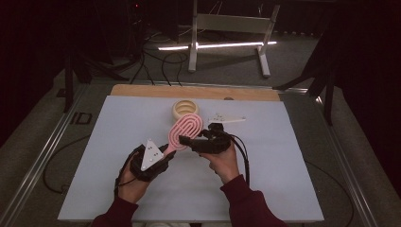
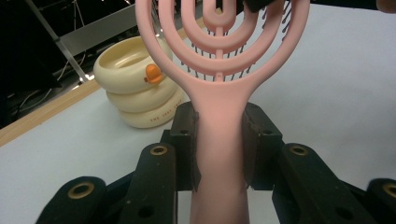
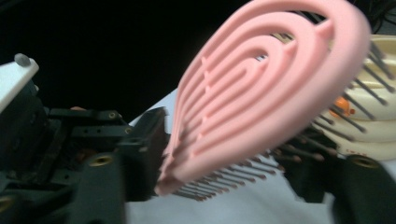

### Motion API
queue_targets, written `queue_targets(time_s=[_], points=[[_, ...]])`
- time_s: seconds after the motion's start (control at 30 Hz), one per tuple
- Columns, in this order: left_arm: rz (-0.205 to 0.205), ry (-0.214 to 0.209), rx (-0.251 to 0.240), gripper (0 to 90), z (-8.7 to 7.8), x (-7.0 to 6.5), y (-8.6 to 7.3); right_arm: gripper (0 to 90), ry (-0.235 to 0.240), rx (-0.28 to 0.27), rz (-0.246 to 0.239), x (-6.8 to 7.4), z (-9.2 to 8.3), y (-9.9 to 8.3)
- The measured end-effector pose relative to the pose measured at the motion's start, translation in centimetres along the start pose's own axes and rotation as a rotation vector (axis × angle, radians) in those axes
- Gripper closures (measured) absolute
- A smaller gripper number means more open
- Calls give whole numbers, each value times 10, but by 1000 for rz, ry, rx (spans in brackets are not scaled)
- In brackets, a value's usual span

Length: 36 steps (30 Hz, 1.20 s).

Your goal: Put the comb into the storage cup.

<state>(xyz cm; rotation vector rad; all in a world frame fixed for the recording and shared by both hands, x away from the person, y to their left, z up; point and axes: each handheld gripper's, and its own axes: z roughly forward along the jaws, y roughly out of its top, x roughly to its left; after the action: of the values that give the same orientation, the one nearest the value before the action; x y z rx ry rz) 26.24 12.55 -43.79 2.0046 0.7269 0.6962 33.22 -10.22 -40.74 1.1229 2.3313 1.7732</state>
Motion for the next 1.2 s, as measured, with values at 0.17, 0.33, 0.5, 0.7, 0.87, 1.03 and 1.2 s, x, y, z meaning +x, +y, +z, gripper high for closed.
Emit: queue_targets(time_s=[0.17, 0.33, 0.5, 0.7, 0.87, 1.03, 1.2], points=[[-2, 3, -9, 703, 0, -1, -1, 459, 20, 8, 39, -1, 1, 2], [5, 3, -15, 703, -1, -1, -1, 488, 23, 3, 64, 0, 3, 4], [18, 5, -6, 703, 1, -4, -1, 533, 23, 2, 68, 2, 5, 6], [20, 6, 4, 703, 2, -3, -2, 577, 65, 6, 56, 6, 7, 6], [22, 9, 1, 702, 2, -3, -2, 607, 86, 3, 95, 6, 7, 6], [15, 8, -2, 700, 2, -2, -2, 627, 105, 6, 92, 8, 7, 6], [2, 4, -14, 684, 1, -1, -2, 628, 111, -2, 108, 8, 7, 6]])
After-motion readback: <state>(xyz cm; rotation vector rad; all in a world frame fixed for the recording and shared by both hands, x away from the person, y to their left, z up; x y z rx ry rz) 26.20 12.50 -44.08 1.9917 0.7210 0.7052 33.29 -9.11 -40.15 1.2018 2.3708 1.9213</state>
